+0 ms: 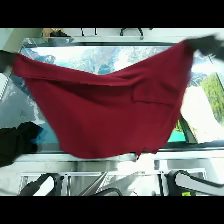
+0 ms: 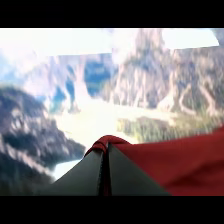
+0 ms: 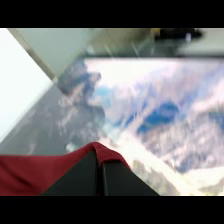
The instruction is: Fold the shirts.
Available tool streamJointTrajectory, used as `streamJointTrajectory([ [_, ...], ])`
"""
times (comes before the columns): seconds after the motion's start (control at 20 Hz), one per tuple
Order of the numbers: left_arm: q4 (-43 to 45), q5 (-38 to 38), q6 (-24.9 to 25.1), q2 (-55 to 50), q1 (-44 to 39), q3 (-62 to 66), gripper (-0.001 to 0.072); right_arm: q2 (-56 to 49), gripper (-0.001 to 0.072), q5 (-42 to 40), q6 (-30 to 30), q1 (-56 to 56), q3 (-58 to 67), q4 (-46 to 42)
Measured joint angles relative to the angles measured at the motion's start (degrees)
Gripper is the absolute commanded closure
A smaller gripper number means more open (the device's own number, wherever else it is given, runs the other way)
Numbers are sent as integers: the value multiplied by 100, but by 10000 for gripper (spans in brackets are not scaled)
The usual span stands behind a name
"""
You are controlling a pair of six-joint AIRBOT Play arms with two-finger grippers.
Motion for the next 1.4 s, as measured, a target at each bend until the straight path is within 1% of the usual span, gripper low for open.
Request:
streamJointTrajectory([
  [0.15, -133, 286, 192, -1187, -118, -264, 698, -1082, 691, -516, -260, 240, -356, -144],
  [0.25, -164, 437, 271, -2017, -162, -118, 698, -1779, 691, -820, -415, 315, -350, -31],
  [0.45, -208, 485, 267, -3412, -232, 758, 698, -2992, 691, -1143, -599, 374, 177, 286],
  [0.6, -155, 365, 96, -4113, -297, 1451, 698, -3399, 691, -1193, -625, 380, 463, 334],
  [0.7, 157, 269, -138, -4400, -341, 1829, 698, -3521, 691, -1163, -629, 380, 553, 149],
  [0.9, 1075, 138, -544, -4695, -448, 2184, 698, -3613, 691, -1082, -411, 411, 614, -743],
  [1.1, 1683, 208, -693, -4776, -560, 2050, 697, -3644, 691, -1115, -271, 442, 632, -1331],
  [1.4, 1954, 540, -697, -4802, -691, 1650, 696, -3759, 691, -1311, -275, 575, 634, -1585],
])
